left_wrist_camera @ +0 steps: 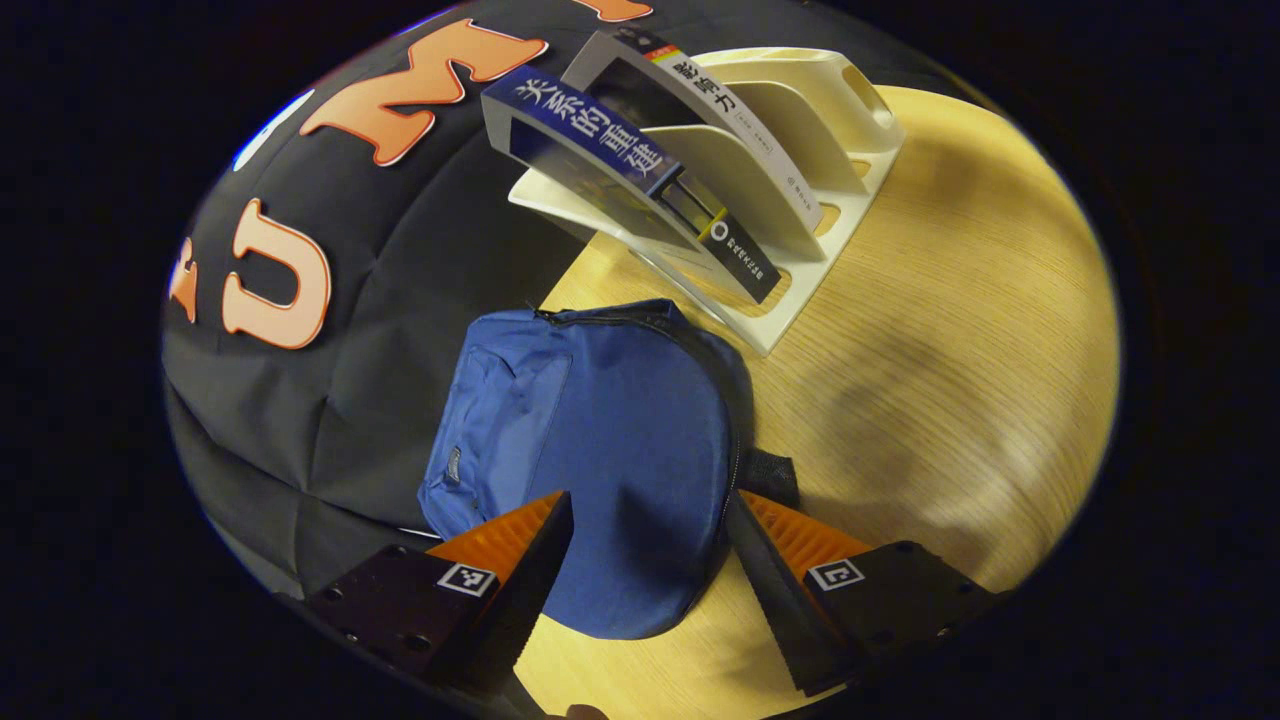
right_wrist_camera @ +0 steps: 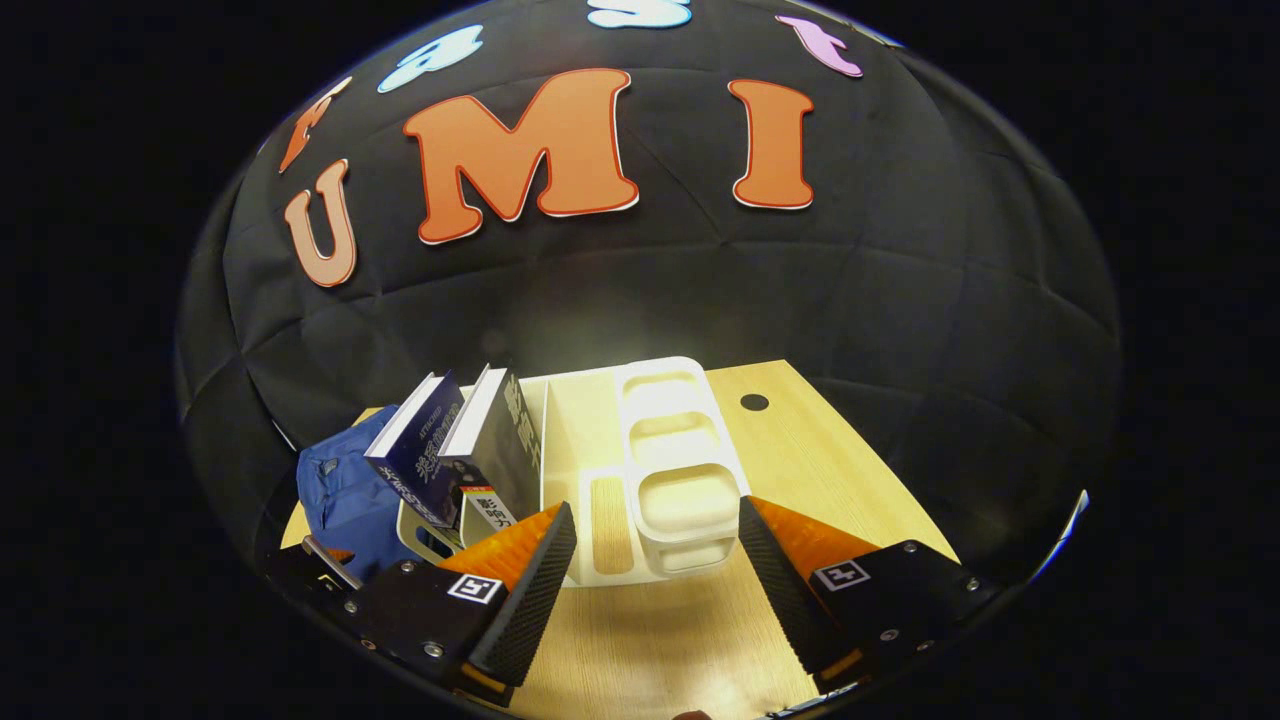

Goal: Open the schoolbag, grab two books from the bookshelf and put them into the schoolbag.

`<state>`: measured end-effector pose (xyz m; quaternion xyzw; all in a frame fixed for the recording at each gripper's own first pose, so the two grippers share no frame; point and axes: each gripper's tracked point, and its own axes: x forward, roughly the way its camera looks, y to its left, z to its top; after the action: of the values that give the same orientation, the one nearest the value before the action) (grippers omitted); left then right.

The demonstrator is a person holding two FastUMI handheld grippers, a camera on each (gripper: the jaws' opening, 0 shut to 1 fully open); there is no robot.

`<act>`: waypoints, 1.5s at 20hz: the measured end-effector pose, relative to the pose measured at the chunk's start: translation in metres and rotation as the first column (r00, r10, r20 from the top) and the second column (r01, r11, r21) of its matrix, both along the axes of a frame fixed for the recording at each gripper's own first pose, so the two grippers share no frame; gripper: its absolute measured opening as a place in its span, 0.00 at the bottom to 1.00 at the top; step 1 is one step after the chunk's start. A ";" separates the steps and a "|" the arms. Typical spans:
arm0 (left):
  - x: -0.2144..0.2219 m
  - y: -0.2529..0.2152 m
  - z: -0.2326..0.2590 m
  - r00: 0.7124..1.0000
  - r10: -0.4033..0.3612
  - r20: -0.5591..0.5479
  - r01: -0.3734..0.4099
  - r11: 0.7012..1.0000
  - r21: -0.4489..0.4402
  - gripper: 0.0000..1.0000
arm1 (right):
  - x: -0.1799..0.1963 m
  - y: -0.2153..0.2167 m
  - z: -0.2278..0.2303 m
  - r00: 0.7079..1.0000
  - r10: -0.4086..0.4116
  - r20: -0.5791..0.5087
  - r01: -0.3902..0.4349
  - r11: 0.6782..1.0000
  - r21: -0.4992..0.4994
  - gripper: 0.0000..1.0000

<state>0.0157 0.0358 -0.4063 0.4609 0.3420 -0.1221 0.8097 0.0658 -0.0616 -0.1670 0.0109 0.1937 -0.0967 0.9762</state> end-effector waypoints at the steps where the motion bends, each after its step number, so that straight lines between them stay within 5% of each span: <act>1: -0.002 0.003 -0.004 1.000 0.021 -0.015 -0.021 1.000 0.001 0.97 | 0.001 0.000 -0.002 1.000 -0.001 -0.004 0.001 1.000 0.006 0.97; 3: -0.001 0.005 -0.003 0.999 0.028 -0.023 -0.029 1.000 -0.004 1.00 | 0.002 0.001 -0.002 1.000 0.000 -0.009 0.000 1.000 0.016 0.97; 7: 0.008 0.005 0.013 0.999 0.019 0.037 -0.020 1.000 0.021 0.67 | 0.001 -0.001 -0.002 1.000 0.005 -0.011 -0.004 1.000 0.020 0.97; 8: 0.010 0.005 0.012 0.999 0.019 0.034 -0.020 0.999 0.034 0.51 | 0.002 -0.002 -0.001 1.000 0.008 -0.011 -0.007 1.000 0.027 0.97; 10: 0.012 0.002 0.005 1.000 0.004 -0.001 -0.004 0.999 0.047 0.41 | 0.002 -0.004 0.000 1.000 0.008 -0.009 -0.008 0.999 0.033 0.97; 13: 0.011 0.003 -0.012 0.995 -0.008 -0.096 0.017 0.996 0.093 0.04 | 0.003 -0.006 0.002 1.000 0.010 -0.006 -0.010 0.999 0.044 0.97; 30: 0.007 -0.002 0.046 0.955 -0.017 -0.296 0.014 1.000 -0.011 0.00 | 0.012 -0.023 0.029 0.997 0.047 0.057 -0.053 0.992 0.112 0.97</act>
<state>0.0228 0.0336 -0.3606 0.4366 0.4551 -0.1975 0.7505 0.0778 -0.0847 -0.1383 0.0639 0.1726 -0.0606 0.9810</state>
